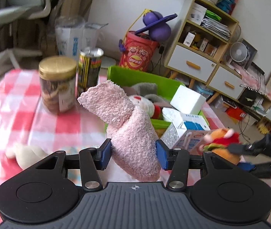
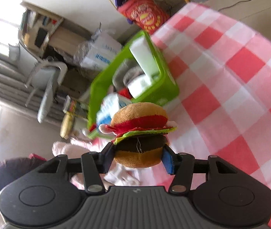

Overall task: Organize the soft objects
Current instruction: 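Carry the pink plush and hamburger plush into the green bin with both tools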

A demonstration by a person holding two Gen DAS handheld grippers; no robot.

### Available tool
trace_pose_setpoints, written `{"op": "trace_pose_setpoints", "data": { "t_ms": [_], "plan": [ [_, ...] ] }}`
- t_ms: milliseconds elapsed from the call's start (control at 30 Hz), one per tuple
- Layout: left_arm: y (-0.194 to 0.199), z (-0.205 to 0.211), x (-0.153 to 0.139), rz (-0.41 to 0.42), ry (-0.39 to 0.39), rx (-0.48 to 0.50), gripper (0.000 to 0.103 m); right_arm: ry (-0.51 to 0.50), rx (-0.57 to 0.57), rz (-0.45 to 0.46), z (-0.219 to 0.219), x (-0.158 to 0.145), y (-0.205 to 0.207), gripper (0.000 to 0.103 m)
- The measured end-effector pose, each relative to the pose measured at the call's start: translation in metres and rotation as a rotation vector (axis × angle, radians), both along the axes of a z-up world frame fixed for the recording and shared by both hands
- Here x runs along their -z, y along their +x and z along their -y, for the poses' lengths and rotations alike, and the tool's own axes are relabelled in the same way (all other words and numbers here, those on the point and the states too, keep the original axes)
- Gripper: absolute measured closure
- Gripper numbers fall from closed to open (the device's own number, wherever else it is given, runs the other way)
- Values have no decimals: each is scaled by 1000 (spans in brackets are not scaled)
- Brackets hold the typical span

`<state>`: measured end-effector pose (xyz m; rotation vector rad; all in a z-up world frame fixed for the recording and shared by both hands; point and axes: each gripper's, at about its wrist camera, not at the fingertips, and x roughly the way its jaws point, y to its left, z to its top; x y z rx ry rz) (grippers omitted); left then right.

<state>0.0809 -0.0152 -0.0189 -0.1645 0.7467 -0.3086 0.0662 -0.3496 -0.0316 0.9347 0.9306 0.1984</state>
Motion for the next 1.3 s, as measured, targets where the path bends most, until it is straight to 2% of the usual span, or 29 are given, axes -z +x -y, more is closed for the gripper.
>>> {"op": "trace_pose_setpoints", "data": {
  "t_ms": [233,500,600,733,867,967,1067,1300],
  "plan": [
    [30,5,-19,35,92,44,53,-2,37,91,12,-30,17,77],
    [99,43,-38,57,274,152,53,-88,-23,206,3,-55,84,76],
    [125,58,-31,48,357,187,53,-130,-68,228,-9,-53,115,76],
    [153,75,-11,5,458,240,53,-227,-101,210,-23,-42,149,75],
    [170,86,8,-14,547,267,52,-311,-141,210,-36,-31,171,75],
    [180,90,17,-42,572,272,52,-349,-164,213,-42,-23,184,74],
    [186,94,22,-32,594,280,51,-360,-170,207,-45,-15,191,73],
    [194,95,29,-22,586,271,48,-380,-177,208,-47,-8,196,71]
  ]
}}
